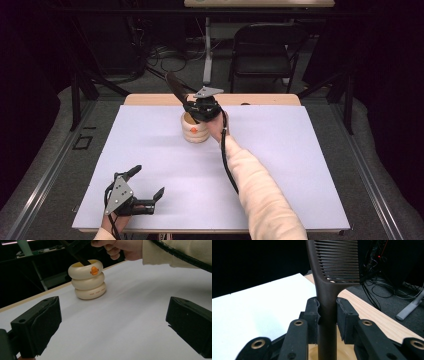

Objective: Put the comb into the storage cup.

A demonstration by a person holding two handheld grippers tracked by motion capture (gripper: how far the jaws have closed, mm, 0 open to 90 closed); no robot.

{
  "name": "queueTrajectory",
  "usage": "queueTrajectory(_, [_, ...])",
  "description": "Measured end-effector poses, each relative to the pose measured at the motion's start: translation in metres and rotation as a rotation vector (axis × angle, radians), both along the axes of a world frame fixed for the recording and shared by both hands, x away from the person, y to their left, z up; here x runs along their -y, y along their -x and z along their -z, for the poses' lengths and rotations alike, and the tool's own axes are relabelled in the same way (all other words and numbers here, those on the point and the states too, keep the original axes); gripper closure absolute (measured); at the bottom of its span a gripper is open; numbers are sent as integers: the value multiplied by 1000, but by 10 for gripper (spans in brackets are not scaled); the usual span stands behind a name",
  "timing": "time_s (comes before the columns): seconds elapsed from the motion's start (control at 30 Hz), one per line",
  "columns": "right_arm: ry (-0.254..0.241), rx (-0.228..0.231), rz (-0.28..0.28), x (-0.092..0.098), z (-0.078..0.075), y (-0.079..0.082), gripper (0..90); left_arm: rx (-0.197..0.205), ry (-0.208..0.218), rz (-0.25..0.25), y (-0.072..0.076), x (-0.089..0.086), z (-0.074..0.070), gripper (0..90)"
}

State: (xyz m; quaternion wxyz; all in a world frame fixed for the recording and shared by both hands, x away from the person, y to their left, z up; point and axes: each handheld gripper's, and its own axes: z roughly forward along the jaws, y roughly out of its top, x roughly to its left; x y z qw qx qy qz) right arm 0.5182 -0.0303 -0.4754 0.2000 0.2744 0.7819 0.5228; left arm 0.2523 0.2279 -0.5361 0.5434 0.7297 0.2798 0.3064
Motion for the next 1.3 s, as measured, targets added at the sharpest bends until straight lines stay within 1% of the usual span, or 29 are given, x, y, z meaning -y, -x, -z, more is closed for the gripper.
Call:
queueTrajectory(0.53, [11,-7,-2,0,3,1,719,2,-2,-1,0,0,0,2])
queueTrajectory(1.3, [31,-30,-12,1,9,1,719,1,-4,0,0,0,0,2])
